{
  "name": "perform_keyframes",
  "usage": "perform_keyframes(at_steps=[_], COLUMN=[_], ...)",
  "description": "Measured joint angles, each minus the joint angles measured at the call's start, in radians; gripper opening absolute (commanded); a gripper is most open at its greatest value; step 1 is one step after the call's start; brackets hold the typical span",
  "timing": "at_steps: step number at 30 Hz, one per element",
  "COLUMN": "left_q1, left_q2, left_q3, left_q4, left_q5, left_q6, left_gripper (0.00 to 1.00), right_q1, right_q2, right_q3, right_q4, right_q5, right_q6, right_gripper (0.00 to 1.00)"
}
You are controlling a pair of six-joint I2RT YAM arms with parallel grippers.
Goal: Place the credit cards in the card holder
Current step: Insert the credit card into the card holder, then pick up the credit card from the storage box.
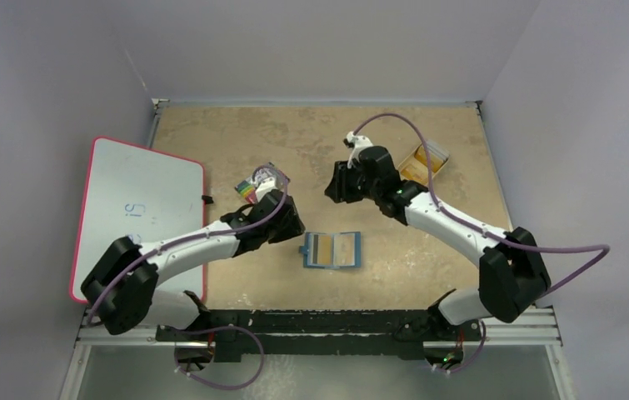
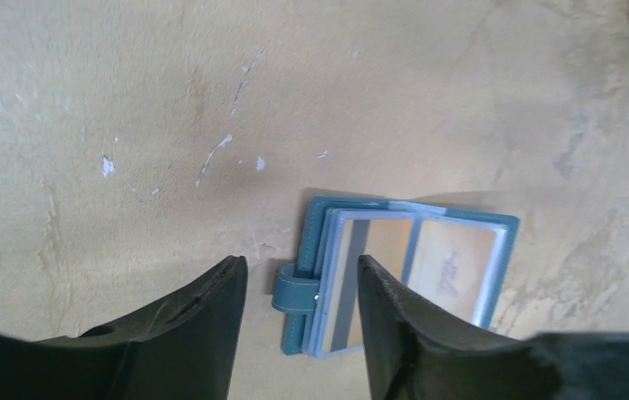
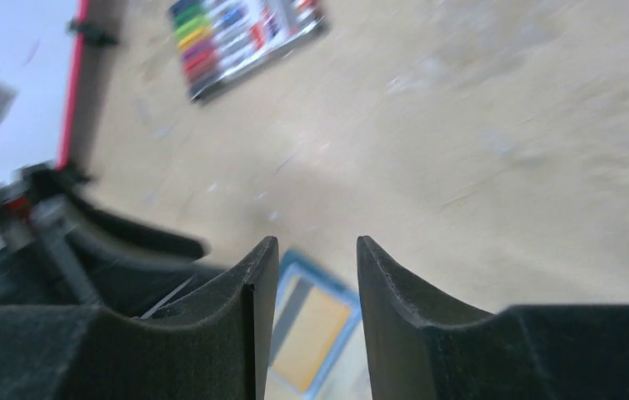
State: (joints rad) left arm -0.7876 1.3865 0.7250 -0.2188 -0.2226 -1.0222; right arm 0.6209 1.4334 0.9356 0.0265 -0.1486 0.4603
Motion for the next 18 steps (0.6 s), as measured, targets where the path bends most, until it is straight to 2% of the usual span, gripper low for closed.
perform_keyframes(at_steps=[7, 18], left_q1=[0.000, 0.000], left_q2=[-0.130, -0.220], left_q3=[0.064, 0.200], left_q4=[-0.070, -0.262], left_q5=[-0.028, -0.045], left_q6=[0.104, 0.332], left_gripper=[0.63, 0.64], right_q1=[-0.115, -0.323], right_q2=[0.036, 0.200], right_q3=[0.210, 0.312], right_q4=[-0.122, -0.165], right_q5=[0.216, 0.473], right_q6=[-0.221, -0.529], right_gripper=[0.41, 0.43])
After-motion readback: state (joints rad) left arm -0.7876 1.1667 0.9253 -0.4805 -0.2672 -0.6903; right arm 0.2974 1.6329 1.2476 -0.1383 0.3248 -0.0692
